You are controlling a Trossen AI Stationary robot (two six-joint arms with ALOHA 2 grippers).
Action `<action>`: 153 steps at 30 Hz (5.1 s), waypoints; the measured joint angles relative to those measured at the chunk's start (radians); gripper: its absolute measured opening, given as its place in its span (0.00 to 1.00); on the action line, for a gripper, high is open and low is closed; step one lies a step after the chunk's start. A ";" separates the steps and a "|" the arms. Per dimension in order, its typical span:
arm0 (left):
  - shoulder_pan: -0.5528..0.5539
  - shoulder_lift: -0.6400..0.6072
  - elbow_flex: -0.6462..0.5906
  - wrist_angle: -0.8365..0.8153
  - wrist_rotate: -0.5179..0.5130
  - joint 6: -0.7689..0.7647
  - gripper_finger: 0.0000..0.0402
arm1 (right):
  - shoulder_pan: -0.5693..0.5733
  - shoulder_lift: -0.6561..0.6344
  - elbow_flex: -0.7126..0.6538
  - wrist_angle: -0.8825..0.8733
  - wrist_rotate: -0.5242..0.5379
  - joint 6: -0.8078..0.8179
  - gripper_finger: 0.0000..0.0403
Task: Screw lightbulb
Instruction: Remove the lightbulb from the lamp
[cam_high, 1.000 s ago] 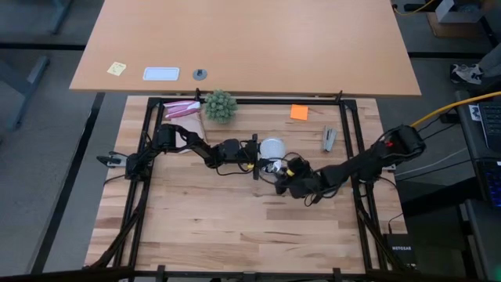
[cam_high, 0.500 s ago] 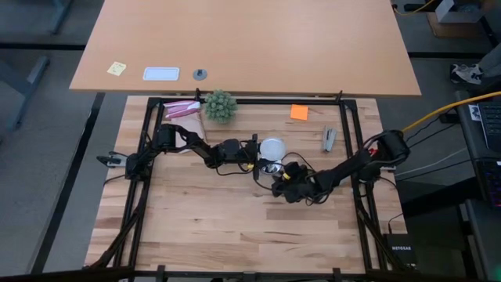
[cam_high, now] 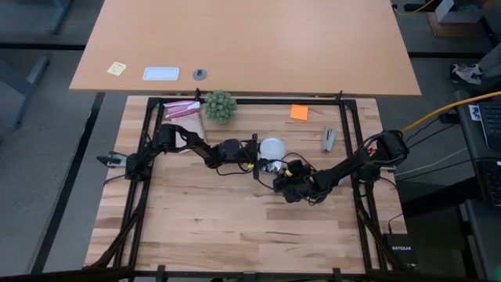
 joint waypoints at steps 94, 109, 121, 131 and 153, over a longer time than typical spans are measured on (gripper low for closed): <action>0.000 -0.002 -0.001 0.000 0.007 -0.005 0.40 | -0.007 0.036 0.000 0.208 0.191 -0.076 0.47; 0.000 -0.001 0.000 0.000 0.005 -0.003 0.40 | 0.040 -0.018 0.000 0.225 0.117 -0.101 0.47; 0.000 -0.001 0.000 0.000 0.003 -0.003 0.40 | 0.089 0.012 0.000 0.236 0.022 -0.100 0.47; 0.000 -0.001 0.000 0.000 0.003 -0.003 0.40 | 0.061 0.069 0.001 0.182 0.066 -0.051 0.47; 0.003 0.000 0.001 0.000 -0.013 0.001 0.40 | -0.010 0.070 0.000 0.081 0.154 0.003 0.47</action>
